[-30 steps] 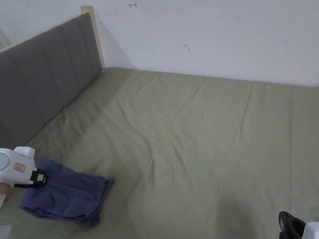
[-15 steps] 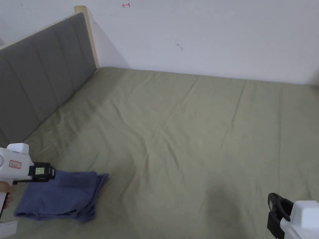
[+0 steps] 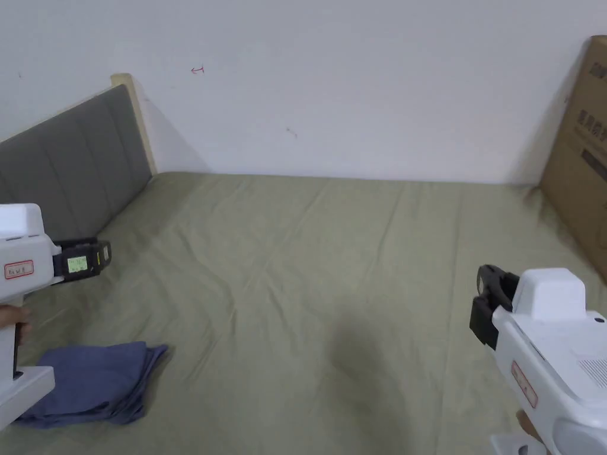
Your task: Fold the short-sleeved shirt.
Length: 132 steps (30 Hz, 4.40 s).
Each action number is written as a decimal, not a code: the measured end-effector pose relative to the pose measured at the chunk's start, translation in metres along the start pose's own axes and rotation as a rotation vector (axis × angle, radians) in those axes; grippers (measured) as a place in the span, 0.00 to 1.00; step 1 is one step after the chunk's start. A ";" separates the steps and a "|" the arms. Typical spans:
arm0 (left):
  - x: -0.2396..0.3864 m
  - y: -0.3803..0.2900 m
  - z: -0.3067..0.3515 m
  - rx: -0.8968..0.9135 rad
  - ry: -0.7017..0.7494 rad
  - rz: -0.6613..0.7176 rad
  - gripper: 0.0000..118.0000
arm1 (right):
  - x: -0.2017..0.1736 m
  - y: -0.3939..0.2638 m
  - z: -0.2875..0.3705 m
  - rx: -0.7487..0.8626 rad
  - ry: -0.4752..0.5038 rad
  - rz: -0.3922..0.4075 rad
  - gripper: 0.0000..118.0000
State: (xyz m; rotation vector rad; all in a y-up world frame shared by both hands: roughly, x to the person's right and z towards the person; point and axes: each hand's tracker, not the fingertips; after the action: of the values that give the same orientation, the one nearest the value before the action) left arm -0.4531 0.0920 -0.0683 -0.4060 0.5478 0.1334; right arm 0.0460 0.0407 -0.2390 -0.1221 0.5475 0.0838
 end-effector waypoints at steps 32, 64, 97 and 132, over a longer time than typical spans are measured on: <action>0.230 -0.067 0.073 0.470 -0.175 -0.054 0.00 | 0.053 0.034 0.071 0.153 -0.125 0.004 0.00; 0.242 -0.072 0.076 0.467 -0.190 -0.088 0.00 | 0.053 0.036 0.071 0.152 -0.129 0.011 0.00; 0.240 -0.074 0.072 0.490 -0.164 -0.101 0.62 | 0.056 0.036 0.066 0.133 -0.156 0.020 0.78; 0.232 -0.071 0.068 0.509 -0.156 -0.072 1.00 | 0.051 0.032 0.062 0.155 -0.181 0.011 0.98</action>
State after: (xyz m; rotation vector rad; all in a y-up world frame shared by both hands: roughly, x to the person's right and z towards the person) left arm -0.2077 0.0583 -0.1145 0.0812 0.3945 -0.0453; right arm 0.1174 0.0835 -0.2159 0.0399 0.3720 0.0622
